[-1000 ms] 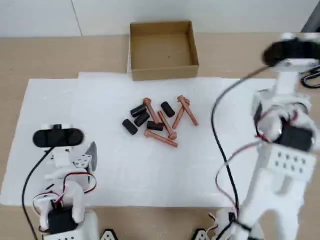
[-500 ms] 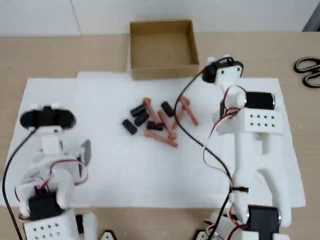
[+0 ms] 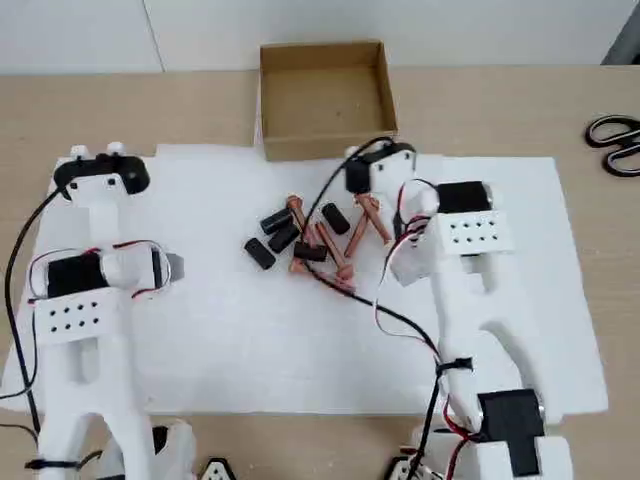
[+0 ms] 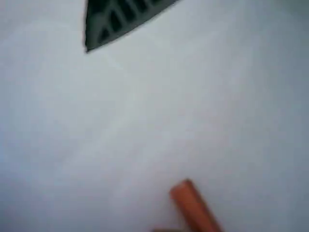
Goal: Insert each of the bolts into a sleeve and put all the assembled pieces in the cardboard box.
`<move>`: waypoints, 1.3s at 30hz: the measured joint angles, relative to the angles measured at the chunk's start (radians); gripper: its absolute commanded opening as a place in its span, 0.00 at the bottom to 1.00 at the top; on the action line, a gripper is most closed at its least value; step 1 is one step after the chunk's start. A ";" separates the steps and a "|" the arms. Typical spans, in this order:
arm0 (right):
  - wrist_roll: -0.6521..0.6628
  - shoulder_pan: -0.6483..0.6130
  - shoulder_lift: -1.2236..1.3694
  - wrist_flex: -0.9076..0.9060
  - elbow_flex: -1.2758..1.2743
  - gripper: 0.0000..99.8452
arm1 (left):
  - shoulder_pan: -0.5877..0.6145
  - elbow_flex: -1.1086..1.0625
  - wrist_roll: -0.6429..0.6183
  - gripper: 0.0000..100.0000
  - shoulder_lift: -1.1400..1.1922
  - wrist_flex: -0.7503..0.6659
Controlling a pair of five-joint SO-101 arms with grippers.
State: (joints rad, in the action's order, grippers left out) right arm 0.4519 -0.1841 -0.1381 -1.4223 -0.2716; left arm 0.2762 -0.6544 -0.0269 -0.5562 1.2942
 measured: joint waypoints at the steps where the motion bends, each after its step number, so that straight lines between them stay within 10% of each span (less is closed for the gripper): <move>1: 0.005 -0.023 0.002 0.000 0.000 0.14 | -0.009 0.000 -0.003 0.23 0.002 -0.012; 24: -0.258 -0.072 0.245 0.316 0.080 0.14 | -0.068 -0.101 -0.017 0.23 0.011 -0.216; 39: -0.267 -0.163 0.365 0.126 0.342 0.14 | -0.127 -0.101 -0.020 0.23 0.011 -0.216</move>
State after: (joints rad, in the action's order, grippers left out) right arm 0.1849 -0.3468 0.2271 -1.2965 0.0706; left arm 0.1488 -0.7557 -0.0468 -0.5455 1.0779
